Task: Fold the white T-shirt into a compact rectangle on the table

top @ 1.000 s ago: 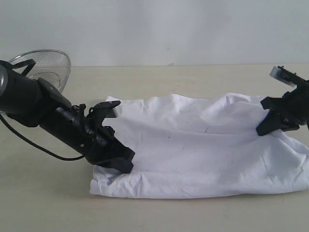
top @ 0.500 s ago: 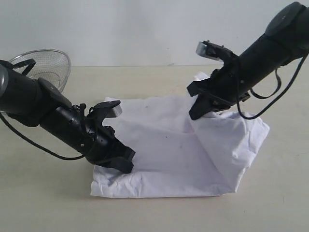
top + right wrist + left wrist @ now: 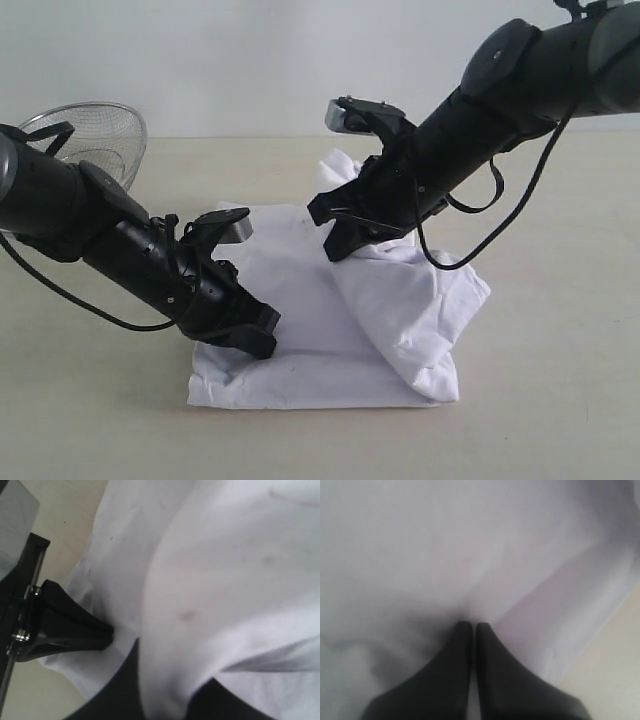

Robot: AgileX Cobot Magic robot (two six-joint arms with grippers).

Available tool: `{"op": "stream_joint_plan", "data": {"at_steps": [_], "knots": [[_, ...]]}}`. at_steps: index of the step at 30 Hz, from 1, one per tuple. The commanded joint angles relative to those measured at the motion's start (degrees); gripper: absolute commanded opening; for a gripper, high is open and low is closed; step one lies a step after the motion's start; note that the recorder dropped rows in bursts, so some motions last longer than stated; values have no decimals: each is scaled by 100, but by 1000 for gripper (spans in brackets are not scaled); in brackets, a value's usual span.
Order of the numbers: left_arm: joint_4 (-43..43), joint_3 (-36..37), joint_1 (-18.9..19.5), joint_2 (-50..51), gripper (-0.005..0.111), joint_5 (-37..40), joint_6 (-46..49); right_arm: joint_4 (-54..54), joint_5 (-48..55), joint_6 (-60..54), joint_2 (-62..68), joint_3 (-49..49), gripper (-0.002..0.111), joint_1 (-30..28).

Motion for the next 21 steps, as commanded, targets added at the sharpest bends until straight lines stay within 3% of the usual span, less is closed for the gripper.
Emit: {"op": "stream_joint_plan", "data": {"at_steps": [1, 9, 21], "knots": [[175, 36, -33, 81, 5, 21, -37, 65, -72, -1, -87, -81, 0, 124], [153, 36, -33, 81, 5, 22, -37, 84, 124, 127, -87, -624, 0, 280], [39, 36, -33, 81, 5, -94, -37, 33, 1, 264, 590, -623, 0, 621]]}}
